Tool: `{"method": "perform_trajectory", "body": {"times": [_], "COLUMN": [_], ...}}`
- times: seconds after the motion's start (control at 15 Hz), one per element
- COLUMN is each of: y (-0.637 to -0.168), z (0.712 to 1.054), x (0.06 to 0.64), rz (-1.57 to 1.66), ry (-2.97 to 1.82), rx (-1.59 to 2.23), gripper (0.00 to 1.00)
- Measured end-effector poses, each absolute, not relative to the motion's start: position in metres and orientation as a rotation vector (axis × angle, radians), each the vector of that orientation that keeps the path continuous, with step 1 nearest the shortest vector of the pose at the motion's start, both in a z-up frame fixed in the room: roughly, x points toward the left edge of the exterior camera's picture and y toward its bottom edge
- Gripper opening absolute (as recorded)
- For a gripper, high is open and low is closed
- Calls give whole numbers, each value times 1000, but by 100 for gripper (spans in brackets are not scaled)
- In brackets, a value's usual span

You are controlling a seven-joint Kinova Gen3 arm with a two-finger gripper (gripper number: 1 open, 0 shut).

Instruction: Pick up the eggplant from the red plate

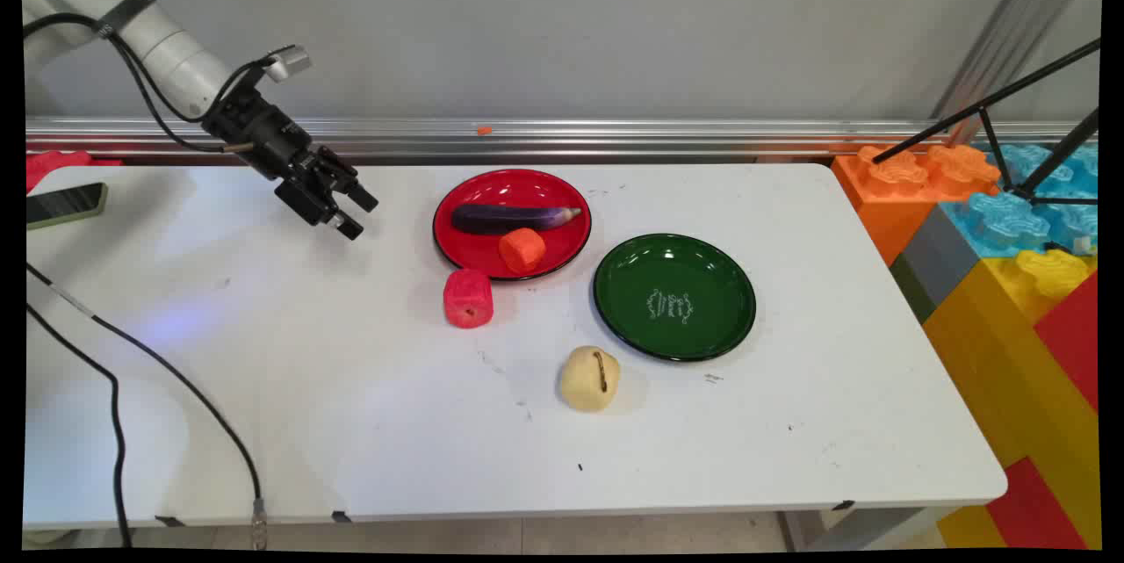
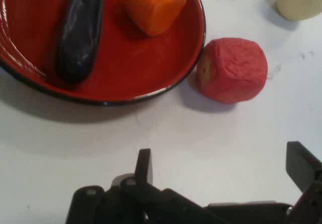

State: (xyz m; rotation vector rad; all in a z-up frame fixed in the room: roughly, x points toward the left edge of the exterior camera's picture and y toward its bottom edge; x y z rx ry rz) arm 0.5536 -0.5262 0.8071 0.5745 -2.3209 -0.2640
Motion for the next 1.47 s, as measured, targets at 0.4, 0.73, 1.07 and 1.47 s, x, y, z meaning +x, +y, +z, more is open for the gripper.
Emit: {"method": "perform_trajectory", "body": {"times": [0.4,0.73,1.07,1.47], "y": [-556,-584,-598,-614], "z": [808,799,775,746], "x": [530,508,493,468], "rz": [-168,-86,-48,-15], "ry": [-2268,-2252,-2267,-2277], "rx": [525,491,467,433], "gripper": [100,100,100,100]}}
